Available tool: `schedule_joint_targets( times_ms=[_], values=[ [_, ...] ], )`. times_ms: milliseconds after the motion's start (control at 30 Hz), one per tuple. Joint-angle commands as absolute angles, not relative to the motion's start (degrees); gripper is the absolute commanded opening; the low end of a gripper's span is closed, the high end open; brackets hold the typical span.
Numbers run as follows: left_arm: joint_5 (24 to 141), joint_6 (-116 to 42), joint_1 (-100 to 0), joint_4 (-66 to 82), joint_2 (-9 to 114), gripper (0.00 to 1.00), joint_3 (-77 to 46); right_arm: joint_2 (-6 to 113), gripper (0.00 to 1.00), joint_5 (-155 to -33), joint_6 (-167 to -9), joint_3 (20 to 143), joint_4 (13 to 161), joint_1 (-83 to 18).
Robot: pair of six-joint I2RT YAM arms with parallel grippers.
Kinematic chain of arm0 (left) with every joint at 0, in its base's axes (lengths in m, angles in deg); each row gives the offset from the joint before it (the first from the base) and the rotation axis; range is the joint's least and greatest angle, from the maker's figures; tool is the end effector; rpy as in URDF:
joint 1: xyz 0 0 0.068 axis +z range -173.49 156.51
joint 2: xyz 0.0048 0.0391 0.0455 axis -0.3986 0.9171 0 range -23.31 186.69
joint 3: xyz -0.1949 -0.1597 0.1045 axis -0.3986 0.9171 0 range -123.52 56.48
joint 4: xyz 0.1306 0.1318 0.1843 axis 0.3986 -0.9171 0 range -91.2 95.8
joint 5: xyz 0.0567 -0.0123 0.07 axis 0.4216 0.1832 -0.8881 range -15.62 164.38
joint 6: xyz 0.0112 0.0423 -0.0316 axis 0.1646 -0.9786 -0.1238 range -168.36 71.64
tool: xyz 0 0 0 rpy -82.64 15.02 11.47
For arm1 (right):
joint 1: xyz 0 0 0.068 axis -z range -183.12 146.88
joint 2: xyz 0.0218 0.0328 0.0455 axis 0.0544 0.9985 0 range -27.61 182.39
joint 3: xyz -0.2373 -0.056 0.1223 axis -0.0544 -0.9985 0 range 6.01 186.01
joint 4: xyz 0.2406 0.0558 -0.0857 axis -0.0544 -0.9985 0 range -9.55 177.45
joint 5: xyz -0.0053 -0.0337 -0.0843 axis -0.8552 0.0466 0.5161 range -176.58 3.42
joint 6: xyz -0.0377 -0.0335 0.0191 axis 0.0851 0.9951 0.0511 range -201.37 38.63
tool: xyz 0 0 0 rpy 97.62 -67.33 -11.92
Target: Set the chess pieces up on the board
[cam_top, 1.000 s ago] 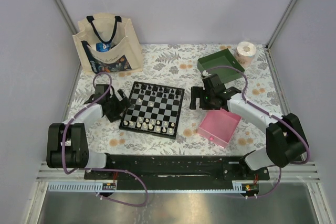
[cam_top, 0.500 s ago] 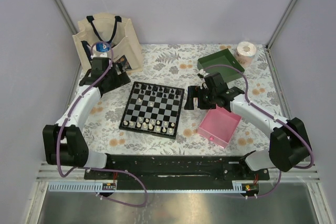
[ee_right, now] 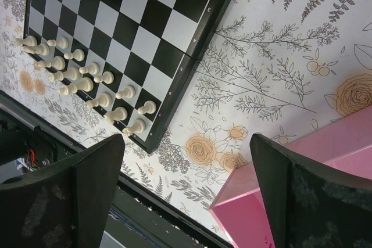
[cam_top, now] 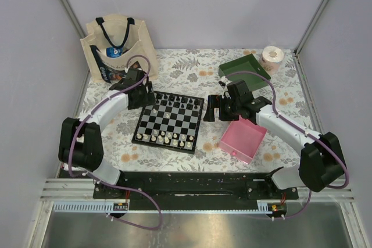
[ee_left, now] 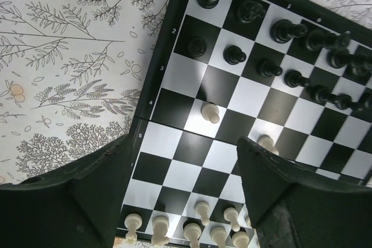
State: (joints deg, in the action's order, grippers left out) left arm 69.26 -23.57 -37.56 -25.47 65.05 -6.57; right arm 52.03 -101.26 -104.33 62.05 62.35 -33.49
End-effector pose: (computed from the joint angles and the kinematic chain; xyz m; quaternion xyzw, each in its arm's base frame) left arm 0.3112 -0.0746 0.2354 -0.1022 0.9514 -0.0552 0.2851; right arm 0.2478 0.1557 0.2486 -0.1050 0.9233 0.2638 0.2589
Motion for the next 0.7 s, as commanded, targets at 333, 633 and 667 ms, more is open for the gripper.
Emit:
schedule_joint_targets(
  times_ms=[333,633,667],
  values=[
    [64.3,-22.1,-40.8,-25.0,72.2,0.61,-9.9,48.4,0.99,-102.4,-105.4,64.5,63.7,-33.7],
    [63.4,-21.0,-41.4,-24.0,73.5,0.6,-10.9,48.2,0.99,-102.5,-105.5,64.4,63.6,-33.5],
    [63.4,-21.0,-41.3,-24.1,73.6,0.6,-11.1,48.4,1.0,-102.5,-105.5,64.4,63.6,-33.7]
  ],
)
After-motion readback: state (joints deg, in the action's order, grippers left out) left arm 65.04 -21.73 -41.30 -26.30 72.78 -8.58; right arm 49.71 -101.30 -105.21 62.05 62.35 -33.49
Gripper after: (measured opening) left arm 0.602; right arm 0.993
